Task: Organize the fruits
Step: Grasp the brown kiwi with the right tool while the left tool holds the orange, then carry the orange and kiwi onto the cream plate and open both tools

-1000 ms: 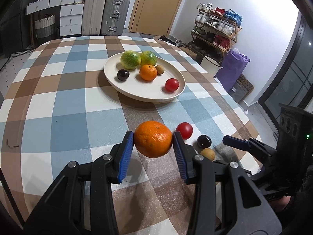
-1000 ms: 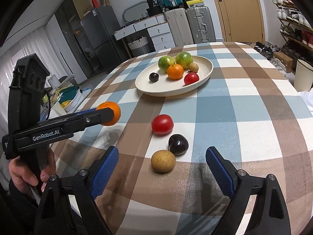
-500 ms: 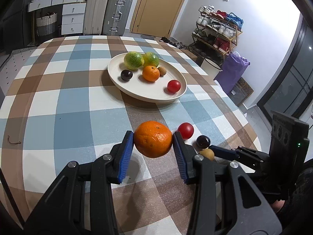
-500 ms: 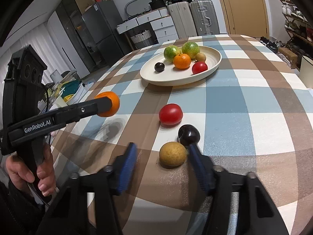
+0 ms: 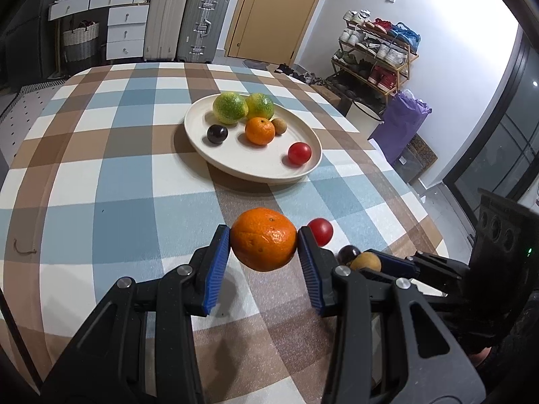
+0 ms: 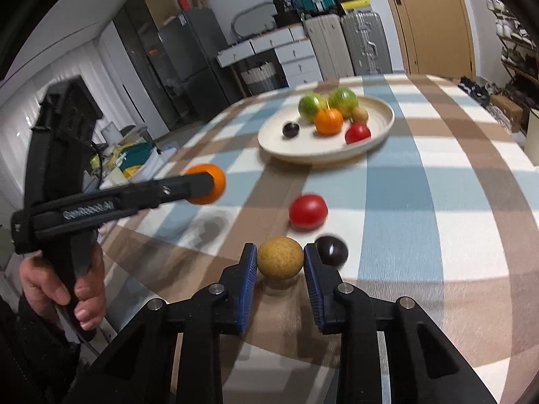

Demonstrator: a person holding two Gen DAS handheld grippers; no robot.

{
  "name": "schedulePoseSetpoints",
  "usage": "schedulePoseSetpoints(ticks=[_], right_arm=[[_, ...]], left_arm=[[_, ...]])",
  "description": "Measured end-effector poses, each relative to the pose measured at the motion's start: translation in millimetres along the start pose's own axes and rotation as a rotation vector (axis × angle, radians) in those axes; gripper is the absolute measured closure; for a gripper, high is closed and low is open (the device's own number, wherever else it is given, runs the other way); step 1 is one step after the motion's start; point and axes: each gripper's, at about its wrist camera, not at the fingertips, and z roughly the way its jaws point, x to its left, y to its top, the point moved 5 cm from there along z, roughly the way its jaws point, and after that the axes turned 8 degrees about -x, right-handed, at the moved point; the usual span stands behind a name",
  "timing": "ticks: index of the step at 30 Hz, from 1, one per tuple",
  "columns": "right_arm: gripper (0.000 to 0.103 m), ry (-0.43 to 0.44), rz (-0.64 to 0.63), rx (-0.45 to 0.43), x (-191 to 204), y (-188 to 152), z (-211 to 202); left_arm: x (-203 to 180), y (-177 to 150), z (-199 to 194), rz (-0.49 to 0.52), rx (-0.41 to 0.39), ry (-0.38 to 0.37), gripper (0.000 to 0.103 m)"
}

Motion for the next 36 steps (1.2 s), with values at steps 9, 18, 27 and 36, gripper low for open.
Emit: schedulePoseSetpoints(ticks=[9,18,27,36], right_arm=[[0.074,0.065,0.037,-0.048,-9.6,32.9,-0.3],[0.074,0.089,0.058,-0.075,-31.0,67.8,12.0],[0.074,0.090,0.090,-0.077,-60.1,97.9,36.0],[0.074,0.086,0.133,-0.054,-85.1,117.7,63.4]], left_arm=[[-5.9,24.8,20.4,0.007,-0.001,-0.007,0.065],[-16.2,54.0,54.9,0.024,0.009,-0.035,0.065],[-23.7,82.3,98.2,0.029,0.021,-0.083,0.065],[-14.1,89.3,140.0,0.001,0.083,-0.090,0.065]])
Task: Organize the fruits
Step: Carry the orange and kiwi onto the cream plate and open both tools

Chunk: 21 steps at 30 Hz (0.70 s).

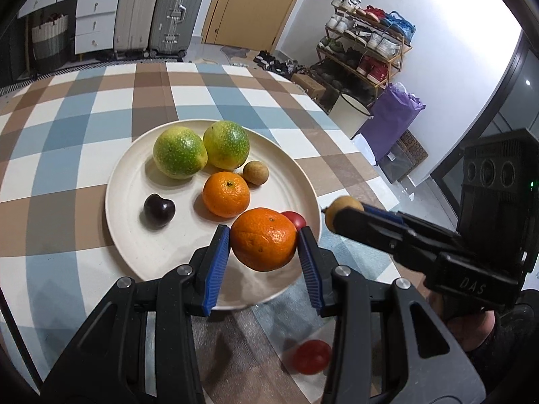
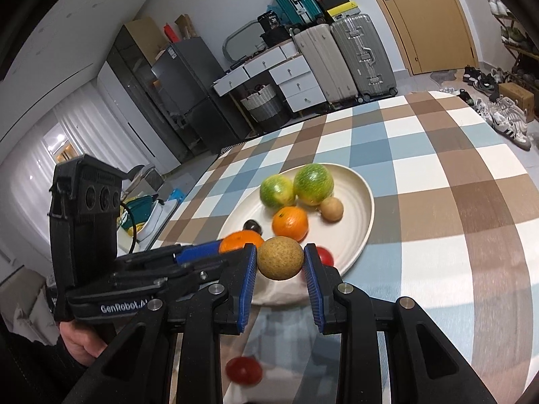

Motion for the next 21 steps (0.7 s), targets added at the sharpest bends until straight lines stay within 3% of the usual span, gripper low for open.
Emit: schedulePoseSetpoints(ticks=[21], right_arm=[[0.074,-0.022,0.027,0.056,-21.6,17.8,45.3]], left_arm=[[5.3,-0.1,18.2,-0.044,0.049,-0.021,0.065]])
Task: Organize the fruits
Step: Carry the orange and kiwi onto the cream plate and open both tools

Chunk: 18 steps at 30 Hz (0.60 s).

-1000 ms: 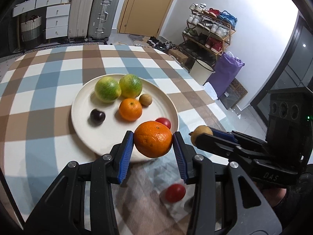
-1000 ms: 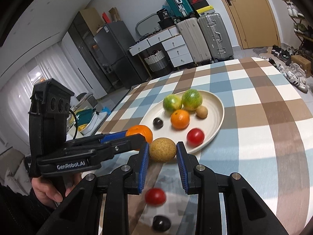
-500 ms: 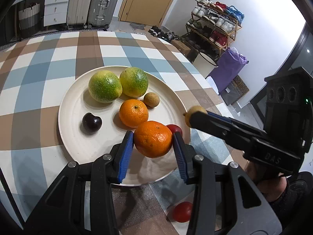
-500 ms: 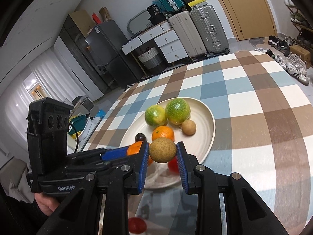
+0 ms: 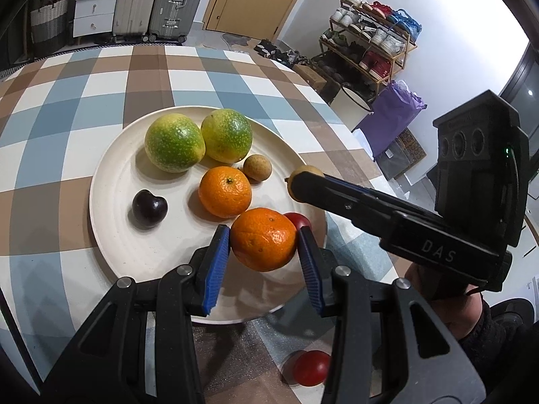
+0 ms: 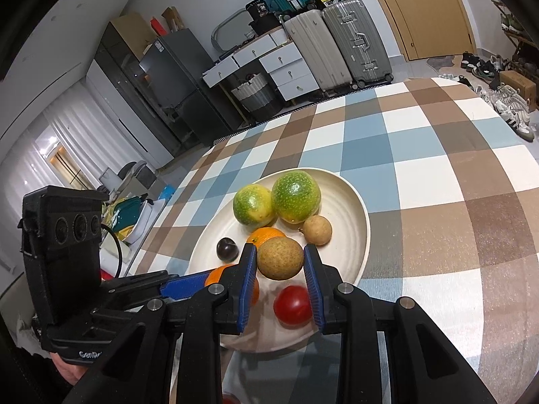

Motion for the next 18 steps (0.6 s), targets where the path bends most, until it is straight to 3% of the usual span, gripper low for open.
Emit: schedulePoseSetpoints(ticks=[14,16,18], right_arm=[[0.073,-0.033,0.011,0.022,-7.8,-4.2,10.2],[0.071,-0.033,0.017,0.023,-8.4,-4.6,9.5],[0.062,-0.034,0.018,0.018,-8.8,-4.3,8.3]], left_arm=[[0.8,0.5,4.2,-0.005,-0.006,0.016,0.065],[0.2,2.1,1.9,-0.005,-0.016,0.014,0.065],[-1.1,3.2,-1.1,0.002,-0.022,0.018,0.065]])
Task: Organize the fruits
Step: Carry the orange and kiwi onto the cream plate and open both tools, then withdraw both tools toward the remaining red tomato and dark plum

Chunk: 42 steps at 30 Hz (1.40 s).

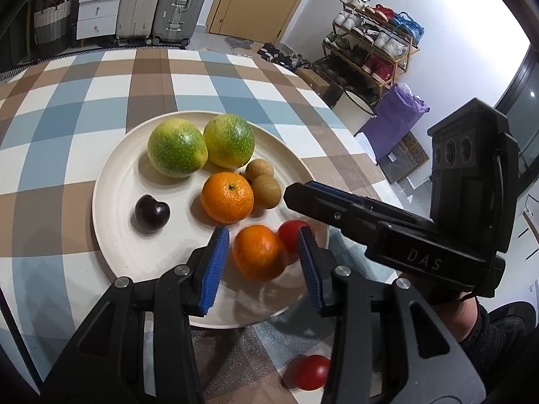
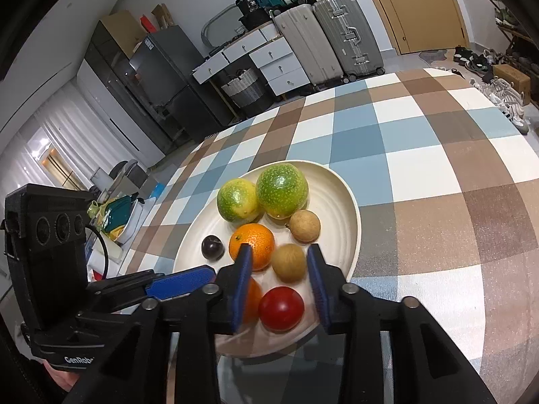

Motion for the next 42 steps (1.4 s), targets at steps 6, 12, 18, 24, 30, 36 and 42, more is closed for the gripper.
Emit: schedulePoseSetpoints(ticks=[6,12,18,24,30,36,42], right_arm=[[0.055,-0.006,-0.011,-0.037,1.4,1.0,-10.8],[0.055,-0.021,0.004,-0.045,-3.8,-7.3,-20.5],[0.052,-0.019,0.014,-0.077,-3.3,-13.6,-38.8],[0.050,-0.014,-0.013,-0.121,0.9,-20.6,-57.7],[0.039,-0.025,-0.026,-0.147,5.4,-28.7,-74.1],[0.031,-0.035,-0.046,-0.168,12.7,-38.2,-91.1],[0.025,-0.037,-0.073,-0.179,22.4,-51.0,-107.0]], left_arm=[[1.0,0.7,-8.6,-0.002,-0.010,0.013,0.065],[1.4,-3.9,-22.0,-0.001,-0.026,0.030,0.065],[0.0,-14.5,-36.7,0.000,-0.041,0.049,0.064],[-7.3,-30.5,-50.3,0.016,-0.049,0.046,0.064],[-13.5,-46.4,-60.8,0.025,-0.054,0.053,0.064],[-21.3,-60.4,-71.9,0.034,-0.066,0.065,0.056],[-28.2,-73.5,-85.9,0.042,-0.081,0.079,0.047]])
